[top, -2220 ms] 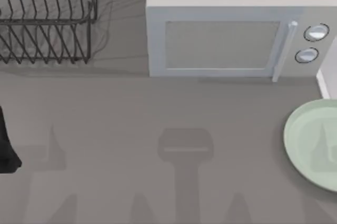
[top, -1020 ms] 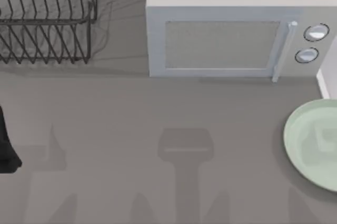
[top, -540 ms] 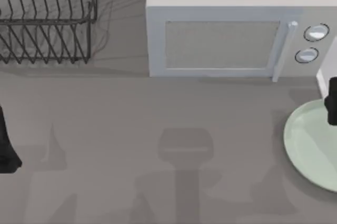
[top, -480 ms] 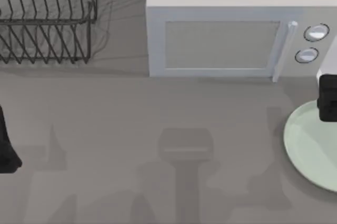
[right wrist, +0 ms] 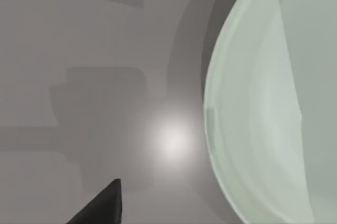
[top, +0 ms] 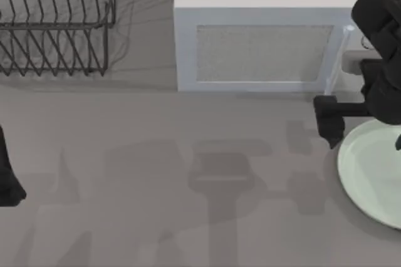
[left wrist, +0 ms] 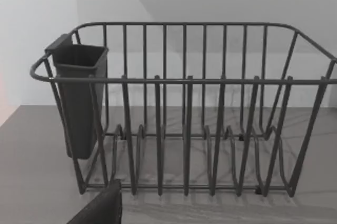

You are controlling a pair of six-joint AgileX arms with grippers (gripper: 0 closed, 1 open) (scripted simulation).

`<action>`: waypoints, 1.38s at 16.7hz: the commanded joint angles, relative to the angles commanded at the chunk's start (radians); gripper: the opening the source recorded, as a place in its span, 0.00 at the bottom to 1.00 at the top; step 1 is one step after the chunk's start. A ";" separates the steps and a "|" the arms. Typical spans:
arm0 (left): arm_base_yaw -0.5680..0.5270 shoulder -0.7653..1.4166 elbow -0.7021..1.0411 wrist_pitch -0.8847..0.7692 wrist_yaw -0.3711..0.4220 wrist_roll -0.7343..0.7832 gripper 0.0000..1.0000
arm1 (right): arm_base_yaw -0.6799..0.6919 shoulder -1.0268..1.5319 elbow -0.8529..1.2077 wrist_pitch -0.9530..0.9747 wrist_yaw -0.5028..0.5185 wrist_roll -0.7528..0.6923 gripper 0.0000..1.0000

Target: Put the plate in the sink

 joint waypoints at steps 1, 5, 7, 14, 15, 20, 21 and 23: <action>0.000 0.000 0.000 0.000 0.000 0.000 1.00 | 0.006 0.030 0.022 -0.019 0.000 0.006 1.00; 0.000 0.000 0.000 0.000 0.000 0.000 1.00 | 0.012 0.057 0.043 -0.036 0.000 0.012 1.00; 0.000 0.000 0.000 0.000 0.000 0.000 1.00 | 0.007 0.054 0.040 -0.034 0.000 0.011 1.00; 0.000 0.000 0.000 0.000 0.000 0.000 1.00 | 0.011 0.150 -0.084 0.198 0.000 0.014 1.00; 0.000 0.000 0.000 0.000 0.000 0.000 1.00 | 0.012 0.171 -0.111 0.250 0.000 0.015 1.00; 0.000 0.000 0.000 0.000 0.000 0.000 1.00 | 0.014 0.225 -0.179 0.354 0.001 0.017 1.00; 0.000 0.000 0.000 0.000 0.000 0.000 1.00 | 0.014 0.225 -0.179 0.354 0.001 0.017 1.00; 0.000 0.000 0.000 0.000 0.000 0.000 1.00 | 0.014 0.225 -0.179 0.354 0.001 0.017 1.00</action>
